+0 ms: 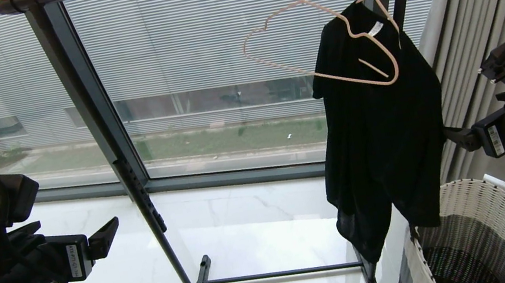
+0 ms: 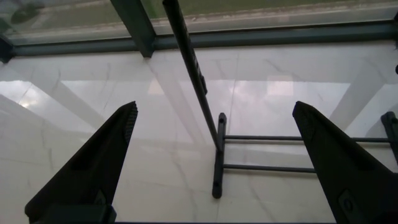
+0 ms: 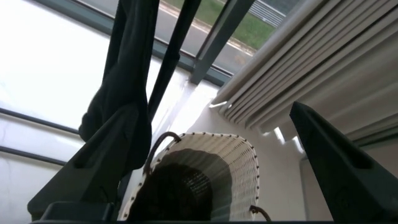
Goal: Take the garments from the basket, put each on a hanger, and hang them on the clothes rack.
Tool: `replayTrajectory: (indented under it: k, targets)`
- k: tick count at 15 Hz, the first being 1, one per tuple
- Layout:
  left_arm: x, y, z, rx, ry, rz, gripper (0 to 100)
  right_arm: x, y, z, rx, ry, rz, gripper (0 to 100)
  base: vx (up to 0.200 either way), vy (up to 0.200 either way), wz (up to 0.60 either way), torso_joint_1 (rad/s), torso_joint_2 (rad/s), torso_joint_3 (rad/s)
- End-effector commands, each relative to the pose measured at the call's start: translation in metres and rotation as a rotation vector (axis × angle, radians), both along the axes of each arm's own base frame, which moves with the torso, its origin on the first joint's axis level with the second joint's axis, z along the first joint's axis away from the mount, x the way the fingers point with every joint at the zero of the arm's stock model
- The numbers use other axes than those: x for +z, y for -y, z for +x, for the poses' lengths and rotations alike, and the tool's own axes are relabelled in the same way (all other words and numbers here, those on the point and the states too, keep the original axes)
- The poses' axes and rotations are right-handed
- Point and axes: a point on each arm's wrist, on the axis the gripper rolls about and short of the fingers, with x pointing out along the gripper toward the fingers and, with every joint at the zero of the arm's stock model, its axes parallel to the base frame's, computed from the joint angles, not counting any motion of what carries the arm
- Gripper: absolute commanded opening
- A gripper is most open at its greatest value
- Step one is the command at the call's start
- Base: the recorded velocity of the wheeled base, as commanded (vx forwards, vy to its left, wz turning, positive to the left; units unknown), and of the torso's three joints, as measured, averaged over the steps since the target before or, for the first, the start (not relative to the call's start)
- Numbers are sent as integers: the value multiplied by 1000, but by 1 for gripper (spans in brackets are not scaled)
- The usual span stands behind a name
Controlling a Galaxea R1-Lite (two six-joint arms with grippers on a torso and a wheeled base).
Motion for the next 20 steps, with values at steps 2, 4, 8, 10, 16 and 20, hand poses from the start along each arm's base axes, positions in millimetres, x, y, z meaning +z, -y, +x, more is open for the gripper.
replayTrajectory:
  k: [2,4,8,10,16,20]
  targets:
    - [0,0,0,0,0,0,100,-1,0,0,2,-3,-2,100,0,0,0,-154,449,295]
    - [0,0,0,-1,-1,2,100,-8,1,-1,3,-22,-34,100,0,0,0,-100,308,200]
    - [0,0,-1,-6,-1,16,100,-28,10,-1,-20,-94,-84,100,-50,0,0,-15,55,36]
    - [-1,0,-1,-6,-3,17,100,-44,10,-5,-13,-149,-103,100,-200,0,0,10,7,-2]
    - [-1,0,0,-7,-6,17,100,-98,11,-18,118,-352,-210,100,-133,0,0,-1,1,2]
    - [6,7,-8,-57,33,6,100,-143,4,-14,165,-480,-279,100,0,0,0,0,0,0]
